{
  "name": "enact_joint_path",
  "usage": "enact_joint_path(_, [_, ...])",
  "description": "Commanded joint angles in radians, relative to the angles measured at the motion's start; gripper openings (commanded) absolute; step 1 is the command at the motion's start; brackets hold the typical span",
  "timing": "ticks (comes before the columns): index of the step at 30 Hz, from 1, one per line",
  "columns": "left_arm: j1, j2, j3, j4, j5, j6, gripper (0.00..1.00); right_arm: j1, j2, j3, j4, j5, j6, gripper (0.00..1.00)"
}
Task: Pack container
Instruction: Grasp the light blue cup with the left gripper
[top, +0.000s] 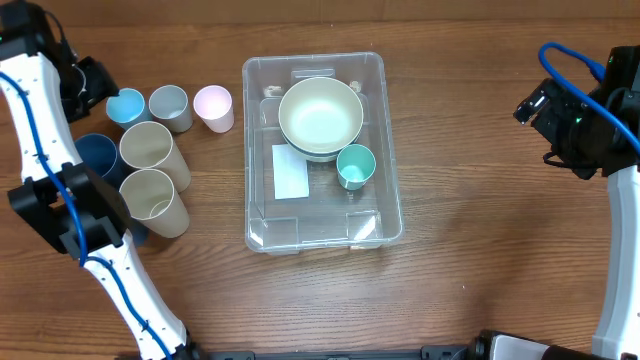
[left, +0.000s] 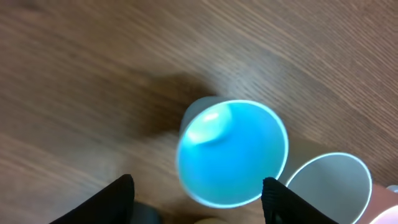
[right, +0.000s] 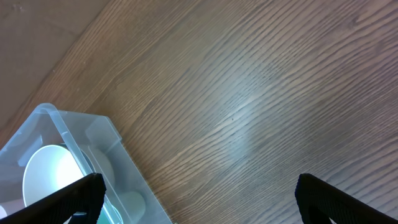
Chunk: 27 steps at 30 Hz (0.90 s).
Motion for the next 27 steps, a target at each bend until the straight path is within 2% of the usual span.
enact_joint_path(1, [-0.021,0.037,0.002,0.018,0.015,0.039,0.66,-0.002,0.003,0.011,0.005,0.003,0.005,1.0])
enact_joint_path(8, [-0.027,0.066,0.002,0.02,0.002,0.039,0.59,-0.002,0.003,0.011,0.005,0.003,0.005,1.0])
enact_joint_path(13, [-0.026,0.066,-0.024,0.016,-0.068,0.038,0.6,-0.002,0.003,0.011,0.005,0.003,0.005,1.0])
enact_joint_path(20, [-0.023,0.066,-0.095,0.054,-0.075,0.039,0.59,-0.002,0.003,0.011,0.005,0.003,0.005,1.0])
enact_joint_path(22, [-0.023,0.066,-0.095,0.069,-0.075,0.039,0.49,-0.002,0.003,0.011,0.005,0.003,0.005,1.0])
enact_joint_path(24, [-0.022,0.066,-0.095,0.077,-0.075,0.038,0.26,-0.002,0.003,0.011,0.005,0.003,0.005,1.0])
enact_joint_path(27, [-0.02,0.066,-0.095,0.083,-0.075,0.038,0.06,-0.002,0.003,0.011,0.005,0.003,0.005,1.0])
